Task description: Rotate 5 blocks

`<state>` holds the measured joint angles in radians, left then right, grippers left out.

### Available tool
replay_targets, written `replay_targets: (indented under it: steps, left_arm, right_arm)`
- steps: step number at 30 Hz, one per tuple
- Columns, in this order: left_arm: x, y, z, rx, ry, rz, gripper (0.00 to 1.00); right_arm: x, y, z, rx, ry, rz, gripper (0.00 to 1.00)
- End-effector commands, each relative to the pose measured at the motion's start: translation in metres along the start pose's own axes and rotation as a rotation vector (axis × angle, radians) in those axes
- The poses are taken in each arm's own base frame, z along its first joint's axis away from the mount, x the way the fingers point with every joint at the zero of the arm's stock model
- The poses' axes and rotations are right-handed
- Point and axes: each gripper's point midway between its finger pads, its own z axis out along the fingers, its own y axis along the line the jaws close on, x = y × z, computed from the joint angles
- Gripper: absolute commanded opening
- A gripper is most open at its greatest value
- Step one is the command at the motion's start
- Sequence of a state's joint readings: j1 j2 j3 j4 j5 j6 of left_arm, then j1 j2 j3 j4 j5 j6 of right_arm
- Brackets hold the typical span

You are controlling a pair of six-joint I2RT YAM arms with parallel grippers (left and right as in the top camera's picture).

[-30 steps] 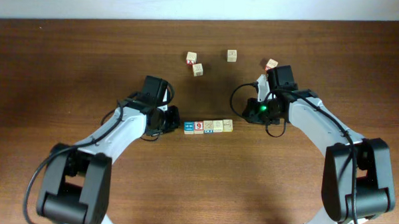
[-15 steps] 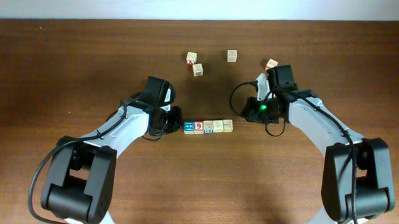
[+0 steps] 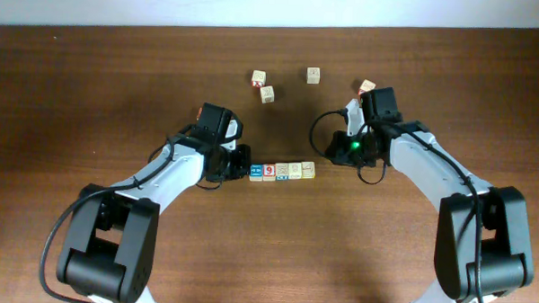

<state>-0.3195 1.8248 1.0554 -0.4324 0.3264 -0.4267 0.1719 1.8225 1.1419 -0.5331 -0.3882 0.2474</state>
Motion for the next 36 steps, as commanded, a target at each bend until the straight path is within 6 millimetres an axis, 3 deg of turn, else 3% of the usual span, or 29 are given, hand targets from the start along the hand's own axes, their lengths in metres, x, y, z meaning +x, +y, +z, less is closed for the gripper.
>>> replay_targets:
  steps: [1, 7, 12, 17, 36]
  left_arm:
    - [0.001, -0.002, 0.004, 0.016, 0.011, 0.022, 0.00]
    - [0.001, -0.002, 0.004, 0.016, 0.012, 0.020, 0.00]
    - [0.001, -0.002, 0.004, 0.015, 0.012, 0.019, 0.00]
    - [0.001, -0.002, 0.004, 0.015, 0.012, 0.019, 0.00]
    - [0.002, -0.001, 0.004, 0.014, 0.014, 0.010, 0.00]
  right_arm:
    - [0.007, 0.004, 0.004, -0.023, 0.029, 0.001, 0.22]
    - [0.021, -0.002, 0.010, -0.007, 0.087, 0.025, 0.21]
    - [0.020, -0.004, 0.016, -0.009, 0.089, -0.001, 0.04]
    - [0.027, 0.006, 0.027, -0.061, 0.121, -0.057, 0.04]
    - [0.037, 0.021, 0.030, -0.094, 0.155, -0.046, 0.04]
